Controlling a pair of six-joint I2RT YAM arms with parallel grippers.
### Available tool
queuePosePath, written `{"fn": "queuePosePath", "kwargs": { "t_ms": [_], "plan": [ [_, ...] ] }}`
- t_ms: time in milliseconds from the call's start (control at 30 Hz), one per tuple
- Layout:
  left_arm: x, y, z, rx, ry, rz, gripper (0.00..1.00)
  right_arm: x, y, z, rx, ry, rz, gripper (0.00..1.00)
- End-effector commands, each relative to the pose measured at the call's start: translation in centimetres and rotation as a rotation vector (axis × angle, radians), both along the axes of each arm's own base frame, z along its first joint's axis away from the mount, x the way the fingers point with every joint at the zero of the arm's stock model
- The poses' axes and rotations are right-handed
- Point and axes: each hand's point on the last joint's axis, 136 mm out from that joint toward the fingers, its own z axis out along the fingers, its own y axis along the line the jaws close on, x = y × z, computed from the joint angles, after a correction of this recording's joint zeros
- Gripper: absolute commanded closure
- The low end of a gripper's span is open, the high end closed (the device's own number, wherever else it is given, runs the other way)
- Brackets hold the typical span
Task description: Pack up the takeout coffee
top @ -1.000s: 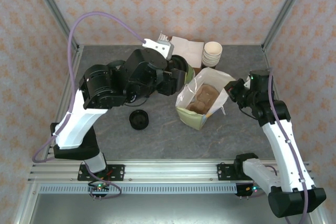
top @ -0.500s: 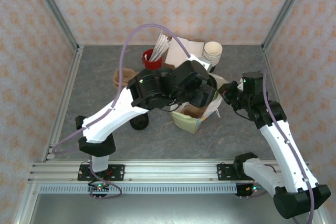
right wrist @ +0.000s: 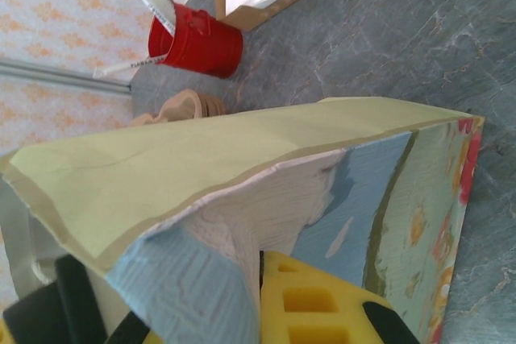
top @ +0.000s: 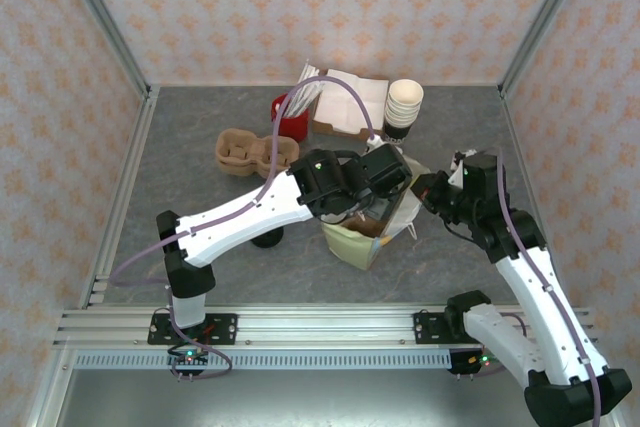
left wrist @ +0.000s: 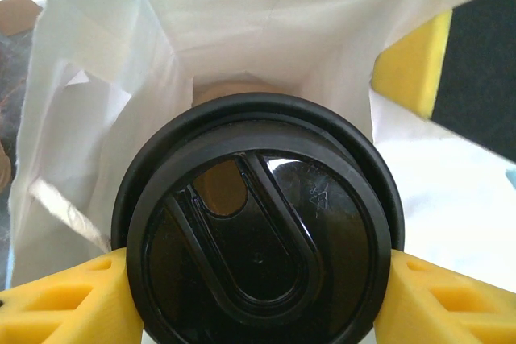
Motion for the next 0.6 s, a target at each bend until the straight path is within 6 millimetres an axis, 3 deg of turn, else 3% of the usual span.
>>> {"fn": "queuePosePath", "kwargs": {
  "t_ms": [0, 233, 567],
  "plan": [
    [0.7, -0.8, 1.3, -0.057, -0.055, -0.007, 0.34, -0.6, 0.9, 0.5, -0.018, -0.073, 0.093, 1.0],
    [1.2, -1.4, -1.0, -0.005, -0.052, -0.031, 0.34, -0.8, 0.6, -1.0, -0.081, -0.026, 0.113, 1.0],
    [1.9, -1.5, -3.9, 0.015, 0.014, -0.051, 0.34, 0.2, -0.1, -0.9, -0.174, -0.009, 0.117, 1.0]
  ]
}}
